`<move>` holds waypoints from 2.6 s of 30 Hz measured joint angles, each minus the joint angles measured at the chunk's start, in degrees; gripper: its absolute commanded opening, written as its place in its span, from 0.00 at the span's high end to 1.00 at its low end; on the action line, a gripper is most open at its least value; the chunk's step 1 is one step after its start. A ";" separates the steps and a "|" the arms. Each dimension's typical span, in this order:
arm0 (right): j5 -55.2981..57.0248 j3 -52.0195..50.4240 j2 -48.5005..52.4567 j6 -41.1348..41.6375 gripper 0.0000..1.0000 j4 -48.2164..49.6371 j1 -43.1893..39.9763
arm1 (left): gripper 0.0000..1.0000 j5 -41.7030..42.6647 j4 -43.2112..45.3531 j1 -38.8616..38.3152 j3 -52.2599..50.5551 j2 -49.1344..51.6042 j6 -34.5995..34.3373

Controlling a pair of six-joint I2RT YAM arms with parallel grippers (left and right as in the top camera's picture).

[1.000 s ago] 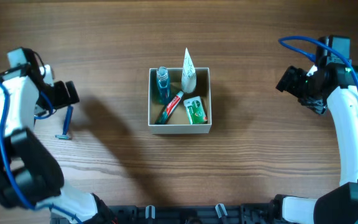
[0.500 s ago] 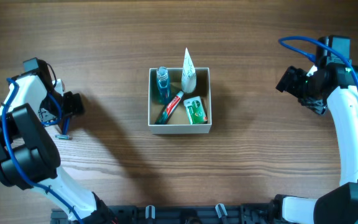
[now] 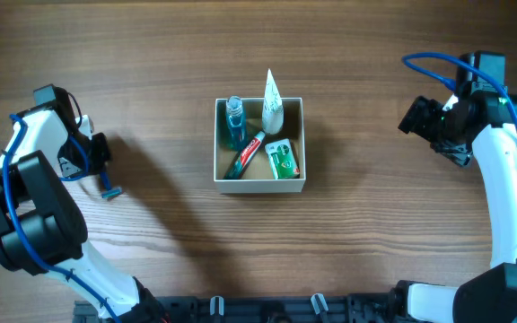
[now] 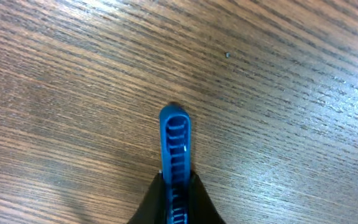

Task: Pack container
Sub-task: 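Grasp the blue razor with the left gripper, then place the razor into the box with the left gripper, then grasp the blue toothbrush with the left gripper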

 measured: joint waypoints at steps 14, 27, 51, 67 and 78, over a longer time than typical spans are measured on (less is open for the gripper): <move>0.00 0.00 0.00 -0.61 0.09 0.92 0.00 | 0.96 16.02 -10.51 -26.40 16.24 -27.08 20.24; 0.02 0.00 0.00 -0.63 0.09 1.27 0.00 | 0.96 6.73 -9.62 -56.28 16.22 -13.55 39.12; 0.00 0.00 0.00 -0.63 0.09 1.11 0.00 | 0.00 -4.96 -8.63 -2.49 17.42 -29.35 -5.01; 0.00 0.00 0.00 -1.51 0.09 0.50 0.00 | 0.00 3.02 -6.71 13.29 15.50 -2.95 23.50; 0.02 0.00 0.00 -1.49 0.09 0.74 0.00 | 0.00 1.40 6.03 13.44 3.76 -2.27 30.32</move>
